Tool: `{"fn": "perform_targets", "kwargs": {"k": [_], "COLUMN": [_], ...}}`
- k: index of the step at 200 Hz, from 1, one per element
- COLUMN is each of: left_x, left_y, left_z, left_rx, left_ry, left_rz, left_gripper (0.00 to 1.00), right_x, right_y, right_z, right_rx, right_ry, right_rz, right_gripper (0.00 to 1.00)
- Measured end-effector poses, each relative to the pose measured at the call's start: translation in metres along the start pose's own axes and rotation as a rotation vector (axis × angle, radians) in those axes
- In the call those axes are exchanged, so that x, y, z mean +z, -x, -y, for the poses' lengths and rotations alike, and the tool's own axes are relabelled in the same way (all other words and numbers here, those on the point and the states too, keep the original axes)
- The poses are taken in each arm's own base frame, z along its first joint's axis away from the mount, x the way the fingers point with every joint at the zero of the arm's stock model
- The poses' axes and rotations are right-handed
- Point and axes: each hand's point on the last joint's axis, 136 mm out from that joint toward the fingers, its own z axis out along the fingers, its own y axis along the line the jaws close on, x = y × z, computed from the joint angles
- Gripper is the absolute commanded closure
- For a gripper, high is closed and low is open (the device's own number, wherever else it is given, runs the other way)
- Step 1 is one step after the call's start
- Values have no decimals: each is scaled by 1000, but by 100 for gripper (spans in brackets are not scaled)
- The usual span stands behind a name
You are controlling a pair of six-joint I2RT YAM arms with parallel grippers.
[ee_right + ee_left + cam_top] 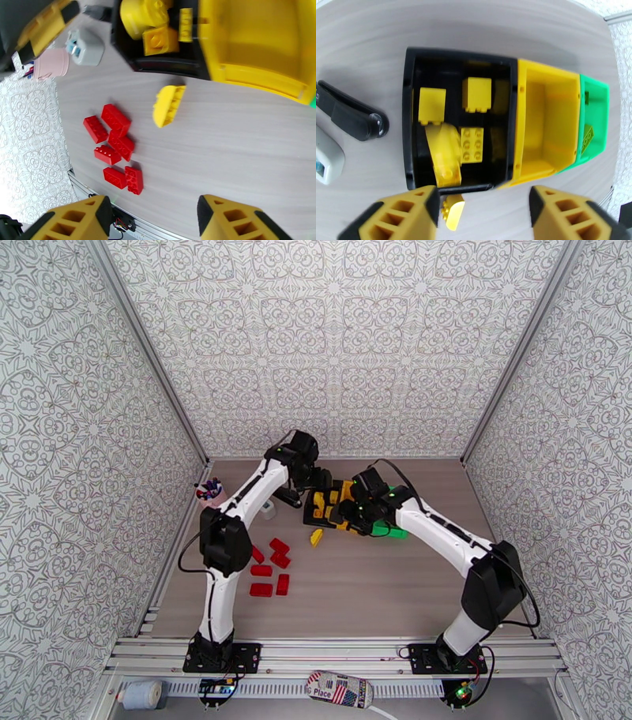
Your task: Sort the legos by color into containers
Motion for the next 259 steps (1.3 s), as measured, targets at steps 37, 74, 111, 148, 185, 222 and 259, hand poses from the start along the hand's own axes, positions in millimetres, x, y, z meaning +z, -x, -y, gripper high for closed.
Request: {"fn": "perform_targets", "kwargs": {"k": [37,74,111,148,185,222,259], "left_x": [-1,-10,-25,-8,10,32,56], "left_y": [-11,-63,-103,-142,-162,-162,-168], "left_z": [-4,-25,-38,-47,-48,-49,-58], "left_rx": [16,22,51,112,195,237,276], "left_ry": [3,38,53,82,116,155,212], "left_rz": [-22,-104,-120,-176,-204,-190,-209], "left_gripper": [23,20,21,24,27,29,37], "right_x": [-3,4,5,9,21,17,-4], "right_y": [-12,-22,-24,-32,-51,-62,-65], "right_z": [14,28,29,27,35,47,48], "right_rx": [3,14,5,-7,9,45,62], "right_ry": [-23,-51,-51,-52,-74,-94,-79], "right_rz": [-16,-42,-49,-64,-102,-104,-54], "right_gripper": [35,35,35,35,40,41,41]}}
